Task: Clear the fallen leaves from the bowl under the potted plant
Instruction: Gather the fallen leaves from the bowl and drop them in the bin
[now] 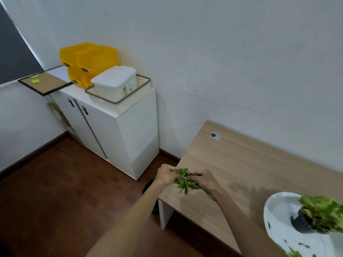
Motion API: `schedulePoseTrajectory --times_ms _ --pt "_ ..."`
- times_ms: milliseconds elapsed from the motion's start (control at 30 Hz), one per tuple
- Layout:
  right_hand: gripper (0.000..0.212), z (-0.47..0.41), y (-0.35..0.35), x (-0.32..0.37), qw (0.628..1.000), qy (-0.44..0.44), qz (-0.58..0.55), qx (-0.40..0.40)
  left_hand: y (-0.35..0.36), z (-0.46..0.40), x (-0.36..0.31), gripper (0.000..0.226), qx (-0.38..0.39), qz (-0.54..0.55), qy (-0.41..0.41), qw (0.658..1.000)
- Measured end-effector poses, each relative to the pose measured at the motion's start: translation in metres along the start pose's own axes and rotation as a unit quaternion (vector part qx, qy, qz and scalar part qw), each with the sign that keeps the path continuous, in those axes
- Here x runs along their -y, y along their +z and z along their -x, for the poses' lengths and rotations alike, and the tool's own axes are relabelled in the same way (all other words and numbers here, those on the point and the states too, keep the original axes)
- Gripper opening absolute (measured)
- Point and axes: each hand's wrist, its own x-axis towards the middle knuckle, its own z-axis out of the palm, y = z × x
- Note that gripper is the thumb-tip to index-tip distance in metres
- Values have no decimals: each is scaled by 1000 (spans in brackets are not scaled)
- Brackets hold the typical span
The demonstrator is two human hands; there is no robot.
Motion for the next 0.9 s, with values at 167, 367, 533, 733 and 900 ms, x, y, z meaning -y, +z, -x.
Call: schedulePoseTrajectory --times_ms 167,367,533,733,900 --pt "18 -43 43 21 998 -10 26 48 -47 -28 22 17 -36 27 5 999" --pt "20 -95 87 39 992 -14 68 102 -89 -52 31 19 -65 64 -23 996" --pt "17 -140 118 37 985 8 122 123 -105 -86 65 17 -97 90 -45 990" --pt "16 -220 150 6 972 56 191 125 -102 -163 126 16 -94 140 -85 982" --pt "19 -280 175 -32 956 90 246 133 -91 -220 182 22 -100 151 -129 975"
